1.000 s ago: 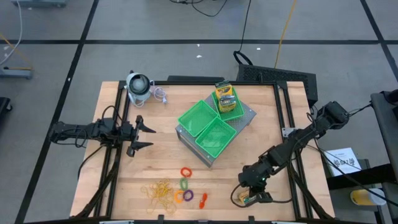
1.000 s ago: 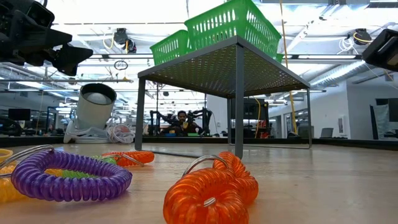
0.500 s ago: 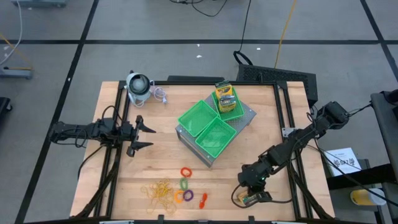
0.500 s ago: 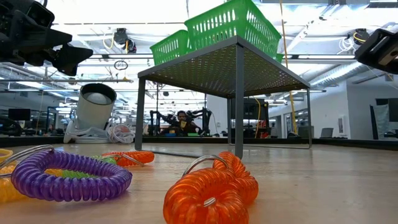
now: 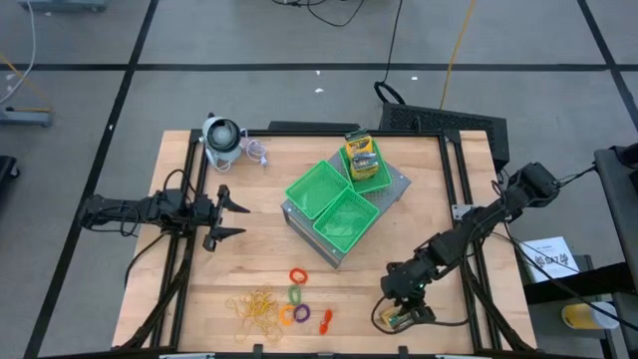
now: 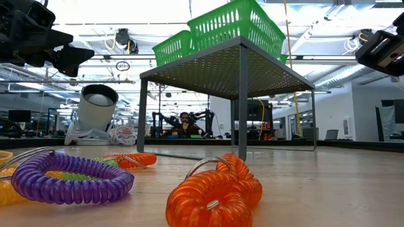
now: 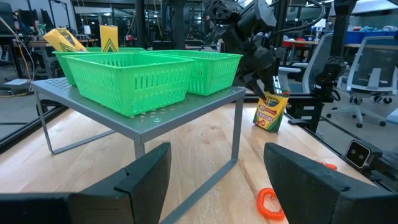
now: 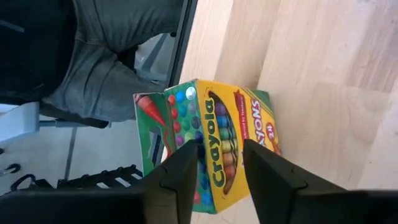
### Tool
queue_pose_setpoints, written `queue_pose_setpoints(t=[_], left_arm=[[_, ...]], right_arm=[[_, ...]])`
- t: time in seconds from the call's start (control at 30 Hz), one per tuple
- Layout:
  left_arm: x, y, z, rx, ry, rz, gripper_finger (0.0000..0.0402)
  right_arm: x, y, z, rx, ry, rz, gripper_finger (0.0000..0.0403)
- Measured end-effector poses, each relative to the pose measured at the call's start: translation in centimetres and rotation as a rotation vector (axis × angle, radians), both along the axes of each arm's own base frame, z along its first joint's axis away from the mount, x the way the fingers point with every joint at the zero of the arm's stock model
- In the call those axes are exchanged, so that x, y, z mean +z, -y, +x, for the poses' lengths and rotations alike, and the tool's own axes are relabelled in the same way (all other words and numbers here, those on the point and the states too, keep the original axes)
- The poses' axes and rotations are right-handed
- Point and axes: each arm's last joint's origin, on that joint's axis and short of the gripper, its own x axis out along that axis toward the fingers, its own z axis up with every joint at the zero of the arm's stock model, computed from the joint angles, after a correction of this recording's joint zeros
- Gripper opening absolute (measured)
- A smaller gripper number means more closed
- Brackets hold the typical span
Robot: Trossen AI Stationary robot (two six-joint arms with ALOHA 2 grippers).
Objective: Pick & Place Office Desk Supplies
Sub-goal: Put the yellow crayon box into the top right green bin on the shelf
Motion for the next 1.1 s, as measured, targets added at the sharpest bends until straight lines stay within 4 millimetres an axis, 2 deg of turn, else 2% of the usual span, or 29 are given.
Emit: queue_pose_setpoints(t=[0.63, 0.9, 1.1], left_arm=[[0.0, 0.0, 0.0, 0.0, 0.0, 0.0, 0.0264], [0.0, 0.0, 0.0, 0.0, 0.0, 0.0, 0.0264], [0.0, 0.0, 0.0, 0.0, 0.0, 0.0, 0.0264]], right_arm=[[1.0, 1.0, 0.1, -0.031, 0.066, -0.009, 0.0137], [3.7, 1.3, -0.7, -0.05, 0.197, 0.047, 0.0137], [6.1, -0.4, -2.5, -0.064, 0.386, 0.065, 0.0137]])
